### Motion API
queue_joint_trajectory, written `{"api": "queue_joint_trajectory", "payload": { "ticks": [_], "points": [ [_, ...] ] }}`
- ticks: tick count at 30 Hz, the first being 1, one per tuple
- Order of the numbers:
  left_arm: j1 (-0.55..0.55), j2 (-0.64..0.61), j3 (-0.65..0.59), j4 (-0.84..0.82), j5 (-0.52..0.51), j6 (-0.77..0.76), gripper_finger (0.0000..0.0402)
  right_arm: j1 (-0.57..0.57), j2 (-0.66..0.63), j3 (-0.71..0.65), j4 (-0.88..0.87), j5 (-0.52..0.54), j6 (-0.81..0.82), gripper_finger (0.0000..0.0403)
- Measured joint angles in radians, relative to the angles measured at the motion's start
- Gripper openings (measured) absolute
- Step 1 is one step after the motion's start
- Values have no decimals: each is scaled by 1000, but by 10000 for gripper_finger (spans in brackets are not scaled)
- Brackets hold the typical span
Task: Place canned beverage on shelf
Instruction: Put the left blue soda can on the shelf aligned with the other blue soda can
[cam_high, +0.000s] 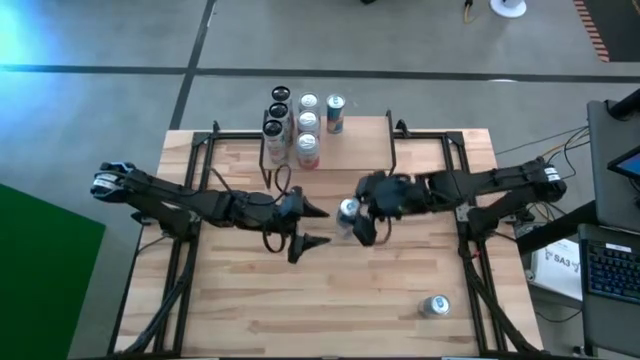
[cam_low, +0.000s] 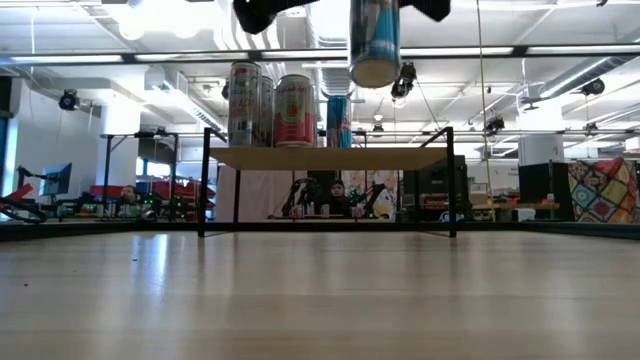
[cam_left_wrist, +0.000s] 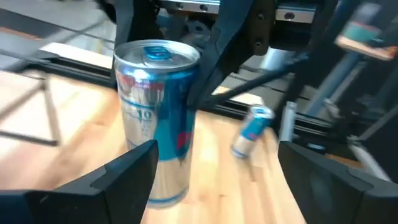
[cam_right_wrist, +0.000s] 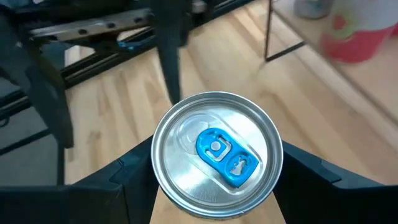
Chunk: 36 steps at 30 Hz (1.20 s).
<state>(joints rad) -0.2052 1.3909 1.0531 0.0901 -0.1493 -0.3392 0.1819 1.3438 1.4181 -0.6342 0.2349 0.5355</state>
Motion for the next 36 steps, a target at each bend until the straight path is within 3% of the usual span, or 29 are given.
{"api": "queue_joint_trajectory", "payload": {
  "ticks": [7,16,21,24,36],
  "points": [
    [6,-108,-3,-150,-175,20,307,-175,-18,0,-3,-121,-135,247],
    [43,-316,-156,-219,-296,-3,286,-419,13,0,29,-137,-213,247],
    [99,-437,-252,-219,-288,-37,279,-525,33,0,136,-136,-264,247],
    [134,-487,-286,-220,-287,-21,279,-576,66,0,182,-190,-267,247],
    [277,-529,-280,-274,-160,73,270,-645,198,29,275,-210,-346,247]
  ]
}}
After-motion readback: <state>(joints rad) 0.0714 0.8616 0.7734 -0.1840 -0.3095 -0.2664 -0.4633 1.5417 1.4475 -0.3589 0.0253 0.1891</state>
